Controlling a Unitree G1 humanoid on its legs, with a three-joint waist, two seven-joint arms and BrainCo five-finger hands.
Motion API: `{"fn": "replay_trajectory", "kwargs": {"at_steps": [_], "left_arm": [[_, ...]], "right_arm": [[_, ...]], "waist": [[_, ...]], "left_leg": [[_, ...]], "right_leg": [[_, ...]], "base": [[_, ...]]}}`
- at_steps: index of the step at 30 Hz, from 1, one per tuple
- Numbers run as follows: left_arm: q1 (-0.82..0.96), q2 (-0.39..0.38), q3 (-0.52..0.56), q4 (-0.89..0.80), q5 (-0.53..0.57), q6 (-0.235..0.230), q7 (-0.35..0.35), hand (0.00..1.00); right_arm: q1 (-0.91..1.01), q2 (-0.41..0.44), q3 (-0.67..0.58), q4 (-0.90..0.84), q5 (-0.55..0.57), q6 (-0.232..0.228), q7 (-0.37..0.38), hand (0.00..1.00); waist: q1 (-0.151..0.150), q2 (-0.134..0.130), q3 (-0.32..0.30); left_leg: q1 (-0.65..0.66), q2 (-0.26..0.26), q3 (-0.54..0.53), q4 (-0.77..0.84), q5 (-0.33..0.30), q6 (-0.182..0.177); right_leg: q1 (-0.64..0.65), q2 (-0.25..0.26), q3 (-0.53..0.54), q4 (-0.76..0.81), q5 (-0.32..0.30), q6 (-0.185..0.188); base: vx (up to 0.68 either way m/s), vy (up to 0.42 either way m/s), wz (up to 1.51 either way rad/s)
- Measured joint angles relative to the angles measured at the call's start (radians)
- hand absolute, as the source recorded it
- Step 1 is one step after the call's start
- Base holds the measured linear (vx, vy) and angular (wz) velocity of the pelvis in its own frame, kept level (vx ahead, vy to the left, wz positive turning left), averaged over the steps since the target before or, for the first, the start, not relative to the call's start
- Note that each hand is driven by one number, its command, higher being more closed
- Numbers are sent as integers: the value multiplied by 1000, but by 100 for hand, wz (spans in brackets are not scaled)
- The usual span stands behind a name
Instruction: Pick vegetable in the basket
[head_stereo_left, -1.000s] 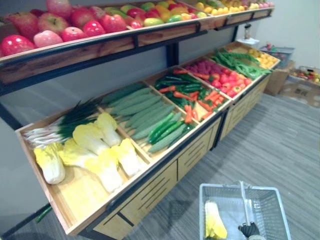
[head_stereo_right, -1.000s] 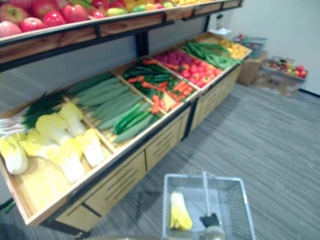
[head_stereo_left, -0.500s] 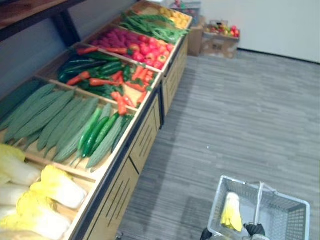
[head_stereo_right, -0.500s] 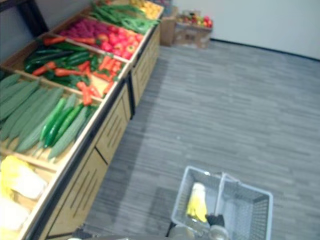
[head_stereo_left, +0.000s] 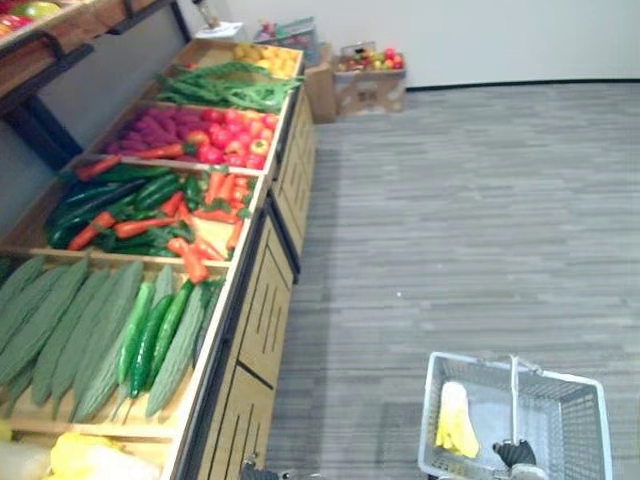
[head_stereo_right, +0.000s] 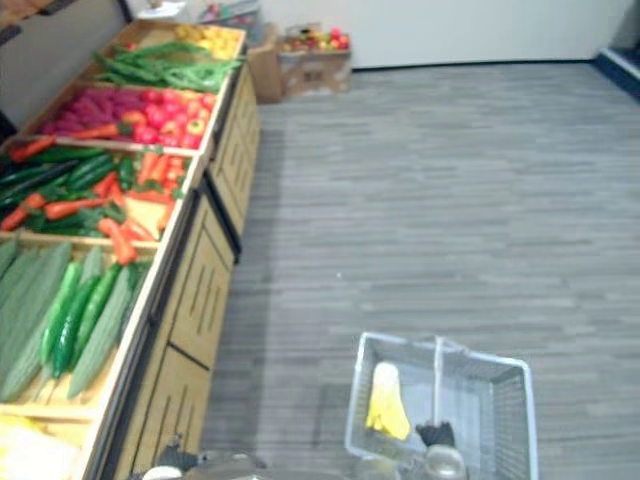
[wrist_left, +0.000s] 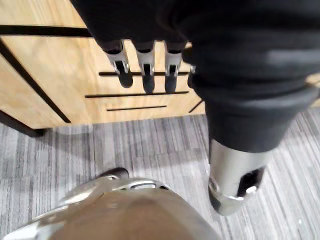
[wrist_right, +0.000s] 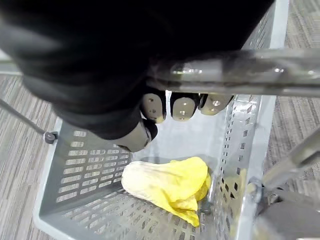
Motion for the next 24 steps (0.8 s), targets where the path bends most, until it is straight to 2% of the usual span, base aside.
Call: {"fn": "replay_trajectory", "kwargs": {"at_steps": [1,3,6,9,11,12,13,14,15,16,18,20,21,22,23,24], "left_arm": [[5,19,-6,3,6,0,0,0],[8,35,-27,14,11,3,1,0],[17,40,-56,22,15,3,0,0],[8,42,-79,40,17,3,-1,0],[1,41,-103,45,17,2,-1,0],[-3,40,-123,45,17,2,-2,0],[-5,41,-131,45,17,1,-2,0],[-13,51,-152,44,17,0,-2,0],[-15,51,-158,44,17,0,-2,0],[-16,64,-158,44,17,0,-1,0],[-27,71,-154,45,17,2,-3,0],[-52,58,-146,47,17,4,-4,0],[-64,52,-139,50,18,6,-4,0],[-84,44,-113,57,38,6,-8,0],[-106,21,-107,54,48,6,-7,0],[-100,20,-103,51,51,6,-7,0]], "right_arm": [[-1,13,8,0,0,-1,0,100],[1,21,6,0,0,-3,-1,100],[-5,20,7,-1,0,-3,-1,100],[-8,20,5,0,-1,-2,1,100],[-32,11,2,-3,0,-1,0,100],[-50,8,-3,-4,0,-4,-1,100],[-57,7,-10,-6,1,-8,-2,100],[-63,2,-29,-18,5,-17,-3,100],[-63,-5,-29,-23,12,-21,-3,100],[-63,4,-25,-26,23,-28,-2,100],[-63,23,-23,-43,36,-34,-1,100],[-76,27,-27,-44,42,-34,-1,100],[-94,27,-37,-45,44,-34,-4,100],[-115,21,-53,-47,47,-34,-5,100],[-128,-7,-82,-75,74,-33,-14,100],[-124,-14,-84,-81,84,-28,-16,100]], "waist": [[-1,-29,-2],[-5,-46,-14],[1,-51,-25],[-1,-33,-34],[3,-18,-27],[3,-6,-18],[3,-4,-11],[-2,-11,13],[-6,-13,19],[-19,-31,16],[-26,-50,20],[-24,-29,33],[-24,-24,43],[-22,-4,75],[-33,-2,104],[-34,-9,100]], "left_leg": [[6,-27,20,-23,1,9],[10,-58,34,-40,-2,21],[39,-88,68,-72,-1,45],[65,-101,73,-87,-1,46],[81,-87,83,-84,-1,46],[103,-73,101,-82,-1,46],[120,-70,102,-83,-1,46],[173,-64,99,-86,-1,46],[187,-64,92,-86,-3,49],[203,-61,89,-89,-14,59],[210,-53,90,-105,-29,44],[205,-15,86,-125,-33,43],[207,7,86,-132,-41,31],[231,16,92,-144,-36,22],[278,14,94,-152,-26,3],[292,12,93,-149,-26,2]], "right_leg": [[-15,-29,5,0,11,17],[-27,-56,18,1,18,28],[-37,-75,56,1,25,39],[-40,-78,51,3,24,39],[-98,-67,47,124,-20,21],[-156,-61,37,264,-52,-4],[-182,-63,23,343,-68,-13],[-239,-93,-19,548,-97,-43],[-264,-108,-36,607,-126,-46],[-283,-107,-61,628,-151,-51],[-307,-88,-89,552,-146,-48],[-319,-54,-98,497,-140,-36],[-325,-41,-98,489,-140,-18],[-356,-48,-102,617,-163,-4],[-432,-83,-104,783,-213,-6],[-428,-93,-106,750,-223,-13]], "base": [[34,144,-25],[76,180,-17],[140,122,-29],[254,68,-21],[176,-4,-45],[121,1,-45],[135,2,-37],[114,-25,-11],[151,-74,7],[127,-91,20],[159,-141,9],[166,-186,-17],[163,-193,-22],[166,-307,-12],[131,-278,1],[139,-318,24]]}}
